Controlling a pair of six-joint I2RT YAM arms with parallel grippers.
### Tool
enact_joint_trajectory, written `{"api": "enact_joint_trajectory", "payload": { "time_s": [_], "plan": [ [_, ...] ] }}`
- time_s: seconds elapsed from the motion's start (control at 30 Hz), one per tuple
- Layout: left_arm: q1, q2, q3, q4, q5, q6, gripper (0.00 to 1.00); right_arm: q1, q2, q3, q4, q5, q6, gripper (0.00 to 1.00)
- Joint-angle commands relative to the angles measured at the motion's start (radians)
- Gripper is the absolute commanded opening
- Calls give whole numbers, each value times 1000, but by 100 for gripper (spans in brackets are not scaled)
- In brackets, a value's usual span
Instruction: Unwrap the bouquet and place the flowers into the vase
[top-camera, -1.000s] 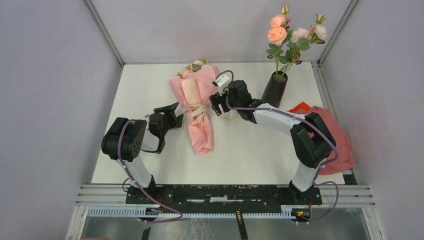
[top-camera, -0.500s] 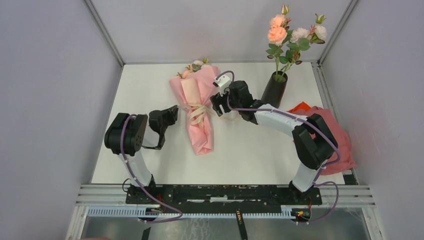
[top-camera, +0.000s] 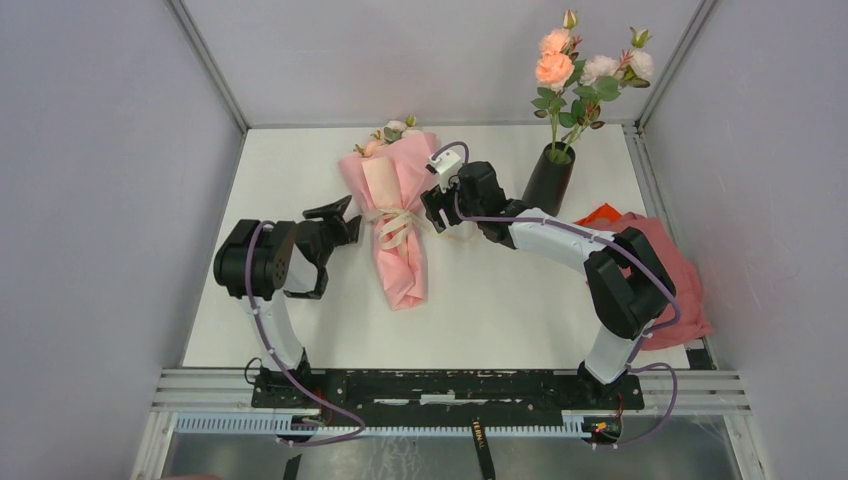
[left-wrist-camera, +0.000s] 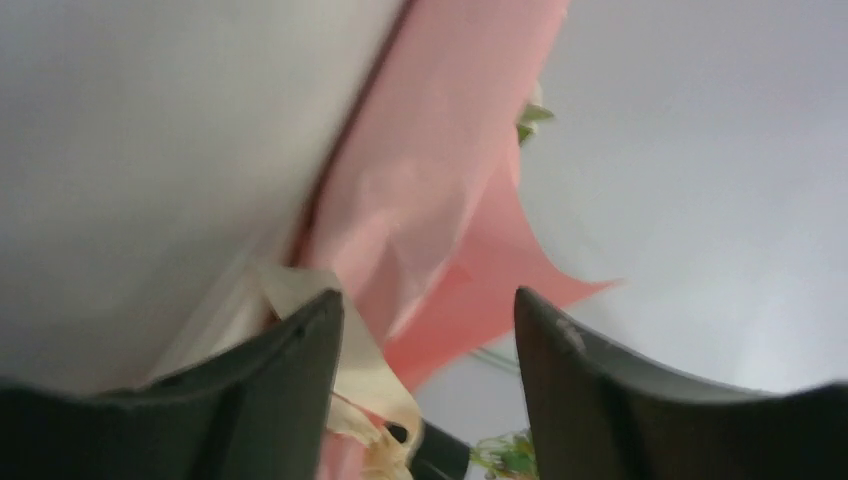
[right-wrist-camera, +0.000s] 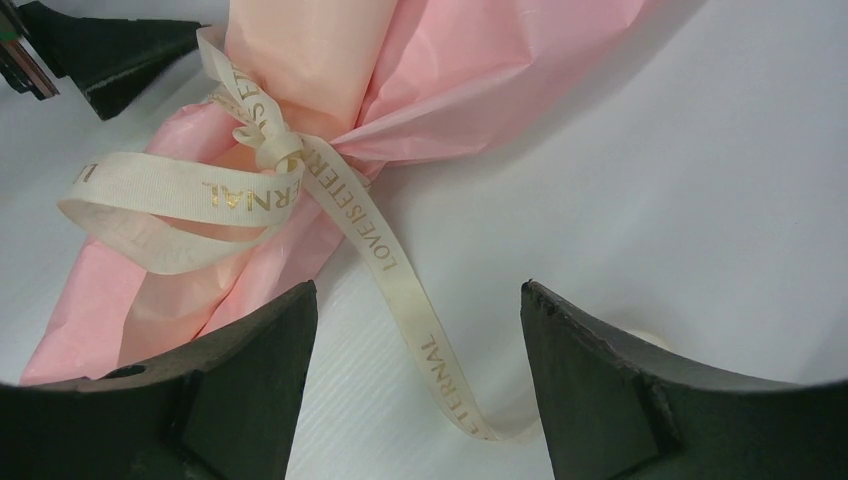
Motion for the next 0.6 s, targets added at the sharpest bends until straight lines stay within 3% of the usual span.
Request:
{"api": "enact_joint_trajectory", "payload": {
  "time_s": [0.0, 0.07, 0.13, 0.43, 0.57],
  "plan": [
    [5, -43, -13, -37, 101, -31, 84, 1, -24, 4, 23, 10, -8, 80],
    [5, -88, -33, -89, 106, -29, 92, 1, -24, 6, 22, 10, -8, 80],
    [4, -152, -41, -170, 90, 1, 93, 0, -25, 2, 25, 10, -8, 80],
    [4, -374, 17, -528, 38, 157, 94, 1, -25, -3, 29, 11, -5, 80],
    [4, -370, 24, -561, 37, 157, 92, 1, -27, -3, 30, 12, -5, 80]
  ]
}}
